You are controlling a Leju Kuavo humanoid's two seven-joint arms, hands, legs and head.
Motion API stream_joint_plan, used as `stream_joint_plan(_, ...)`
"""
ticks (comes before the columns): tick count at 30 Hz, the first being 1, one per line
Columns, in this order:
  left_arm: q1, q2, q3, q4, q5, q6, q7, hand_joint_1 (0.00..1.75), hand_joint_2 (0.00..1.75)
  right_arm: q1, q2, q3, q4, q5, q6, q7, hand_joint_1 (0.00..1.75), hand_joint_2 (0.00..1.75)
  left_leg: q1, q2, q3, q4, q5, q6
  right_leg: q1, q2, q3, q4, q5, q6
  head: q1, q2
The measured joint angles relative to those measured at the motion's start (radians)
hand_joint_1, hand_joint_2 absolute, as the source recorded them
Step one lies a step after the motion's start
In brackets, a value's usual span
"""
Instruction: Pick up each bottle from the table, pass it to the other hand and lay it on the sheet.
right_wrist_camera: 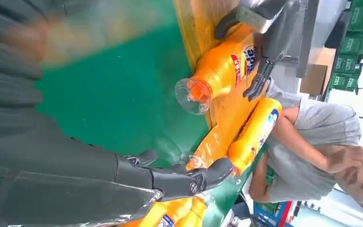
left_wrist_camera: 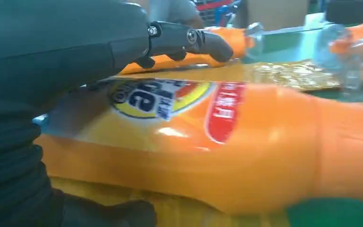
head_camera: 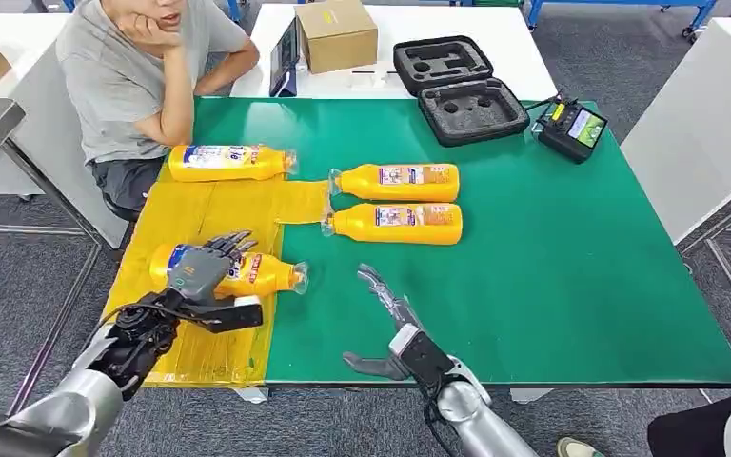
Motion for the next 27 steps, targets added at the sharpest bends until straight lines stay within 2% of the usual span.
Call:
stream_joint_plan(6, 0.032, 0.015, -0.022, -0.068, 0.020, -0.051, -0.016, 0.00, 1.75, 0.001, -0.003, 0.000, 0.000, 0.000, -0.002, 0.000, 0.00, 1.75, 0.000, 0.000, 0.000, 0.000, 0.000, 0.000, 0.000, 0.000, 0.000, 0.000, 0.000, 0.000, 0.000, 0.000)
stream_joint_plan(9, 0.064, 0.039, -0.046, -0.151, 0.028, -0.116, 0.014, 0.00, 1.75, 0.001, -0.005, 0.000, 0.000, 0.000, -0.002, 0.000, 0.00, 1.75, 0.000, 0.000, 0.000, 0.000, 0.000, 0.000, 0.000, 0.000, -0.001, 0.000, 0.000, 0.000, 0.000, 0.000)
stream_joint_plan(14, 0.067, 0.041, -0.048, -0.157, 0.028, -0.121, 0.016, 0.00, 1.75, 0.001, -0.005, -0.001, 0.000, 0.000, -0.002, 0.000, 0.00, 1.75, 0.000, 0.000, 0.000, 0.000, 0.000, 0.000, 0.000, 0.000, -0.001, 0.000, 0.000, 0.000, 0.000, 0.000)
stream_joint_plan(16, 0.081, 0.056, -0.063, -0.201, 0.027, -0.153, 0.040, 0.00, 1.75, 0.001, -0.006, -0.002, 0.000, 0.003, -0.002, 0.000, 0.00, 1.75, 0.000, 0.000, 0.000, 0.000, 0.000, 0.000, 0.000, 0.001, -0.001, 0.000, 0.000, 0.000, 0.000, 0.000)
stream_joint_plan(19, 0.146, 0.117, -0.114, -0.360, 0.027, -0.191, 0.107, 0.00, 1.75, -0.001, -0.007, -0.005, 0.004, 0.011, -0.002, 0.000, 0.00, 1.75, 0.001, 0.001, -0.001, 0.000, 0.000, 0.000, 0.001, 0.001, -0.002, 0.000, 0.000, 0.000, 0.001, 0.000)
stream_joint_plan(27, 0.244, 0.161, -0.119, -0.526, 0.026, -0.169, 0.156, 0.00, 1.75, 0.000, -0.006, -0.007, 0.005, 0.019, -0.002, 0.000, 0.00, 1.75, 0.001, 0.003, -0.003, 0.000, 0.000, 0.000, 0.001, 0.002, -0.005, 0.000, 0.000, 0.000, 0.000, 0.000)
